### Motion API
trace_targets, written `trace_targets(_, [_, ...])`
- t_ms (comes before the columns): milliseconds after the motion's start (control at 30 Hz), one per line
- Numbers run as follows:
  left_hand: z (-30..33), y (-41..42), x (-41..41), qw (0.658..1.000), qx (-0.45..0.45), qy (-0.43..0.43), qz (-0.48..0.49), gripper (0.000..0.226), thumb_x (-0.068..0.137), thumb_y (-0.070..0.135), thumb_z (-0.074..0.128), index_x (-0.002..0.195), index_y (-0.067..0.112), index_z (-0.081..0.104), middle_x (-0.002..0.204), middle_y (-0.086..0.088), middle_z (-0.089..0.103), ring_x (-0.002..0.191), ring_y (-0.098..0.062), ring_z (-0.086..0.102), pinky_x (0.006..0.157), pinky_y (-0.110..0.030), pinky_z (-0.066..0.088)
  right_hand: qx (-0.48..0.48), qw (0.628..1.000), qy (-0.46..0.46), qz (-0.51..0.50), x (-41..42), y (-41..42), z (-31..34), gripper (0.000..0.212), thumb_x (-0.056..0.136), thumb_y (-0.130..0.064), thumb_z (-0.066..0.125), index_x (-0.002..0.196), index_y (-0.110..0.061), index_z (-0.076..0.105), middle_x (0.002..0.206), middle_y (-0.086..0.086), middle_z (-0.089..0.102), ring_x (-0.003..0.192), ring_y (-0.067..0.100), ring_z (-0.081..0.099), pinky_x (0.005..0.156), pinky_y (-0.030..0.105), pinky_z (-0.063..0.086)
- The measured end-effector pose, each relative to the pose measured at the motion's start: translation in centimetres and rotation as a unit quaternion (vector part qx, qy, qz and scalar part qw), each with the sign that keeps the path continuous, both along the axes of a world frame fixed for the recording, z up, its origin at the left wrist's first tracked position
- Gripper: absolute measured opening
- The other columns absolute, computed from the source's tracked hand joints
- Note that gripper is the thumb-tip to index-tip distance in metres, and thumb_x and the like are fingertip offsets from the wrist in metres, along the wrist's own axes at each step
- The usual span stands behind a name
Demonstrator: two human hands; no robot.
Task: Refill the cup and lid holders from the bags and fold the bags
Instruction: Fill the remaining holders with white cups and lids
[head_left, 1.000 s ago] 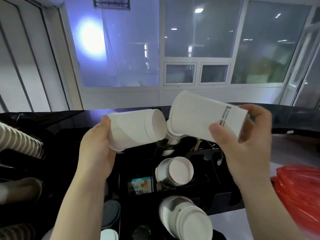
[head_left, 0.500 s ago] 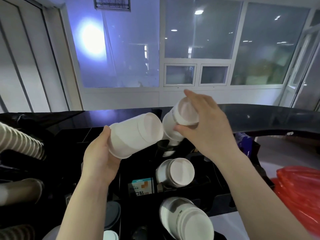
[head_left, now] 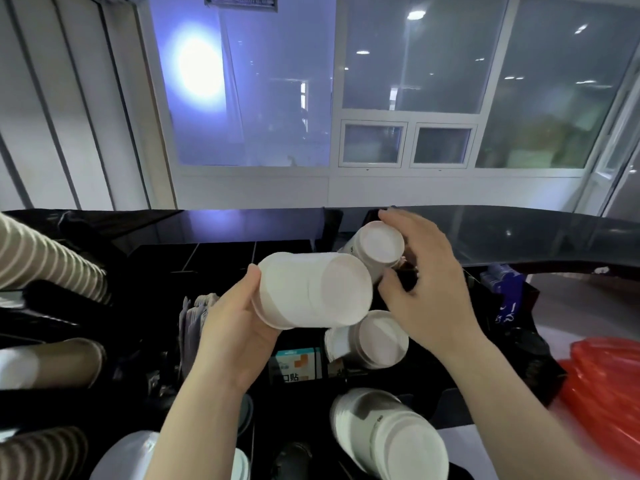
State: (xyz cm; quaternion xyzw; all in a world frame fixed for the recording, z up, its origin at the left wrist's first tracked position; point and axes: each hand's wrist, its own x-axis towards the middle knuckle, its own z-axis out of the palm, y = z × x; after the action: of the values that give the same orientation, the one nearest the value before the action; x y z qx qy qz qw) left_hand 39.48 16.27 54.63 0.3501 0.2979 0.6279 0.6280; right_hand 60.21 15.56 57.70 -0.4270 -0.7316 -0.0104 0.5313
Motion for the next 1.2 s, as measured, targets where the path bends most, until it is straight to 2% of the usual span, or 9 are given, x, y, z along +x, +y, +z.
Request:
trace_targets(100, [0.1, -0.5, 1.2, 1.0, -0.007, -0.013, 0.007, 0.043, 0.101, 0.036, 0.034, 0.115, 0.01, 0.065, 0.112, -0.01, 0.07, 0.101, -0.023, 0.068, 0.074, -0.033, 0.058, -0.054, 0.978, 0.068, 0.188, 0.0, -2.5, -0.2, 0.045, 0.084, -0.028, 0.056, 0.129, -0.025, 0.054, 0.125, -0.008, 0.06, 0.116, 0.014, 0.057, 0.092, 0.026, 0.049])
trace_targets(167, [0.1, -0.9, 1.6, 1.0, -0.003, -0.022, 0.018, 0.043, 0.101, 0.036, 0.033, 0.116, 0.01, 0.064, 0.111, -0.01, 0.071, 0.101, -0.023, 0.068, 0.074, -0.034, 0.058, -0.13, 0.962, 0.048, 0.234, 0.0, -3.5, -0.3, 0.066, 0.075, -0.044, 0.067, 0.136, -0.034, 0.045, 0.132, -0.014, 0.054, 0.122, 0.014, 0.054, 0.093, 0.027, 0.05])
trace_targets(267, [0.1, -1.7, 2.0, 0.999, 0.024, -0.019, 0.007, 0.043, 0.101, 0.036, 0.032, 0.116, 0.011, 0.063, 0.111, -0.008, 0.071, 0.102, -0.021, 0.068, 0.071, -0.031, 0.059, -0.138, 0.973, -0.01, 0.187, -0.2, -4.1, -0.6, 0.096, 0.063, -0.043, 0.08, 0.141, -0.053, 0.025, 0.14, -0.032, 0.036, 0.133, 0.004, 0.039, 0.103, 0.035, 0.045])
trace_targets(467, [0.7, -2.6, 3.0, 0.996, 0.062, 0.008, -0.063, 0.055, 0.085, 0.044, 0.043, 0.122, 0.007, 0.06, 0.12, -0.013, 0.067, 0.111, -0.025, 0.064, 0.084, -0.036, 0.057, -0.039, 0.989, 0.045, 0.136, 0.0, -5.4, -0.4, 0.079, 0.071, -0.04, 0.074, 0.139, -0.045, 0.033, 0.134, -0.027, 0.043, 0.127, 0.012, 0.045, 0.099, 0.045, 0.047])
trace_targets(667, [-0.9, -2.4, 4.6, 0.988, 0.1, 0.104, -0.048, 0.037, 0.085, 0.046, 0.049, 0.087, 0.021, 0.077, 0.093, -0.004, 0.074, 0.085, -0.016, 0.069, 0.071, -0.031, 0.058, -0.065, 0.992, 0.06, 0.086, 2.4, -7.1, -1.1, 0.08, 0.07, -0.043, 0.072, 0.141, -0.039, 0.036, 0.129, -0.027, 0.046, 0.123, 0.012, 0.047, 0.096, 0.042, 0.048])
trace_targets(800, [-2.9, -1.9, 4.9, 0.978, 0.084, 0.189, -0.024, 0.036, 0.1, 0.028, 0.044, 0.084, 0.019, 0.074, 0.08, -0.005, 0.072, 0.074, -0.016, 0.065, 0.062, -0.021, 0.051, -0.083, 0.996, 0.013, -0.012, 3.6, -7.8, -2.0, 0.081, 0.07, -0.045, 0.075, 0.14, -0.044, 0.035, 0.125, -0.036, 0.041, 0.119, -0.01, 0.04, 0.096, 0.016, 0.038])
trace_targets(933, [-3.6, -2.0, 4.6, 0.96, 0.07, 0.27, -0.014, 0.022, 0.096, 0.018, 0.049, 0.095, 0.021, 0.071, 0.089, -0.002, 0.074, 0.083, -0.012, 0.069, 0.073, -0.022, 0.052, -0.092, 0.992, -0.06, -0.059, 3.4, -7.4, -2.8, 0.085, 0.072, -0.035, 0.08, 0.142, -0.042, 0.033, 0.121, -0.03, 0.041, 0.111, -0.018, 0.034, 0.09, -0.003, 0.023])
trace_targets(1100, [-3.9, -2.2, 2.9, 0.952, 0.06, 0.3, 0.017, 0.02, 0.095, 0.013, 0.053, 0.097, 0.025, 0.068, 0.091, 0.008, 0.074, 0.09, -0.013, 0.069, 0.084, -0.03, 0.054, -0.13, 0.98, -0.121, -0.085, 2.2, -5.9, -4.2, 0.087, 0.074, -0.031, 0.078, 0.145, -0.04, 0.029, 0.134, -0.013, 0.044, 0.12, 0.0, 0.037, 0.094, 0.012, 0.032])
trace_targets(1200, [-3.9, -2.3, 1.8, 0.945, 0.063, 0.32, 0.008, 0.019, 0.095, 0.013, 0.052, 0.1, 0.024, 0.067, 0.09, 0.01, 0.074, 0.088, -0.01, 0.069, 0.086, -0.035, 0.052, -0.188, 0.967, -0.157, -0.07, 1.6, -5.0, -5.3, 0.087, 0.081, -0.024, 0.074, 0.149, -0.039, 0.022, 0.15, -0.009, 0.028, 0.13, 0.008, 0.034, 0.102, 0.023, 0.036])
